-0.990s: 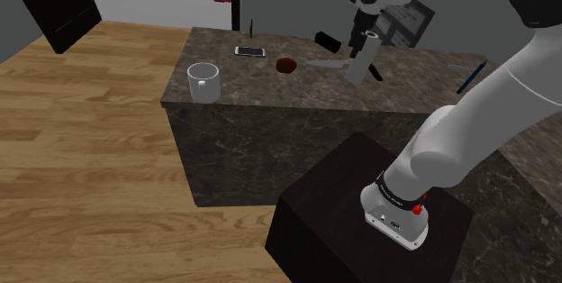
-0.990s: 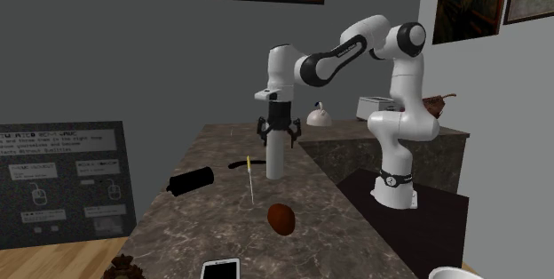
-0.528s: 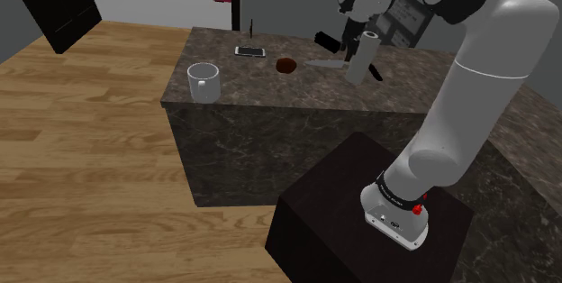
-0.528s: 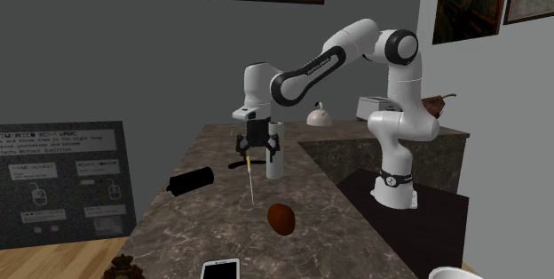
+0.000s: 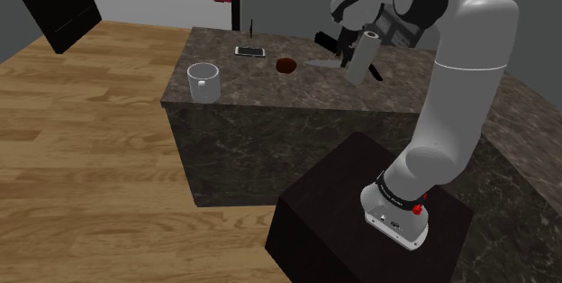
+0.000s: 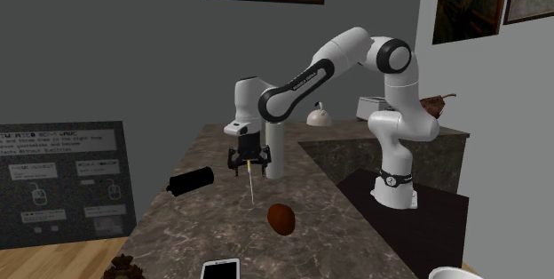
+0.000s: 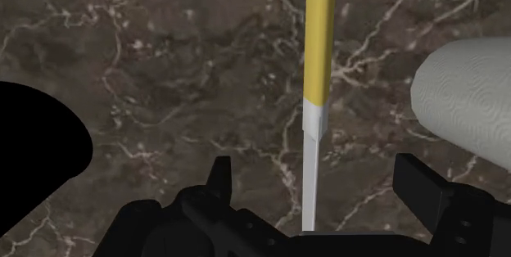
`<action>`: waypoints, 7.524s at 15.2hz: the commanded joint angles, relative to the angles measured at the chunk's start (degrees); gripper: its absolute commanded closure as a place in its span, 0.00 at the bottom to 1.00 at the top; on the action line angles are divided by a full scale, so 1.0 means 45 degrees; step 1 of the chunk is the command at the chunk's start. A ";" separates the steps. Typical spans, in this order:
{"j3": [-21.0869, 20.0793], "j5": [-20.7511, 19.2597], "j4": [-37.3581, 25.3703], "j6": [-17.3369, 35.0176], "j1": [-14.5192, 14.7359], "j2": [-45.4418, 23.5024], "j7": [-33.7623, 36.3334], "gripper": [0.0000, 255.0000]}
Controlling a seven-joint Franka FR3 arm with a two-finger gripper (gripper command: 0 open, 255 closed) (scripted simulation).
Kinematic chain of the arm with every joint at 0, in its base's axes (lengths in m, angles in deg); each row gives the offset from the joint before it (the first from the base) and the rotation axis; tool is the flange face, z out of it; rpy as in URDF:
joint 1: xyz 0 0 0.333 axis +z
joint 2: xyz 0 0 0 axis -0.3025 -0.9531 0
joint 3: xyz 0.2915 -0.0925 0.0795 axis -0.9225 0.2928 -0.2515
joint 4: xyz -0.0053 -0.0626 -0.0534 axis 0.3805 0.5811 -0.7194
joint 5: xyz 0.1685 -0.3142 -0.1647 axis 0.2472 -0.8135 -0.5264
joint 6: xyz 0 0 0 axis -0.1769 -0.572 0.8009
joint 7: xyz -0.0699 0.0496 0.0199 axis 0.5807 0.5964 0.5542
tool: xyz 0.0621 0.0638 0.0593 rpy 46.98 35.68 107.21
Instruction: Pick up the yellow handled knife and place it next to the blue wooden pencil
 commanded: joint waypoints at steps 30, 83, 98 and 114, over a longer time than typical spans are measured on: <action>0.0307 -0.0627 -0.0545 -0.1144 0.0253 0.0765 0.0388 1.00; 0.2186 -0.4652 -0.1431 -0.6014 -0.0768 0.6299 -0.1260 1.00; 0.4699 -0.5695 -0.1210 -0.6028 -0.2369 0.7326 -0.5178 1.00; 0.7835 -0.0398 -0.3458 -0.5969 -0.6209 0.1687 -1.2843 1.00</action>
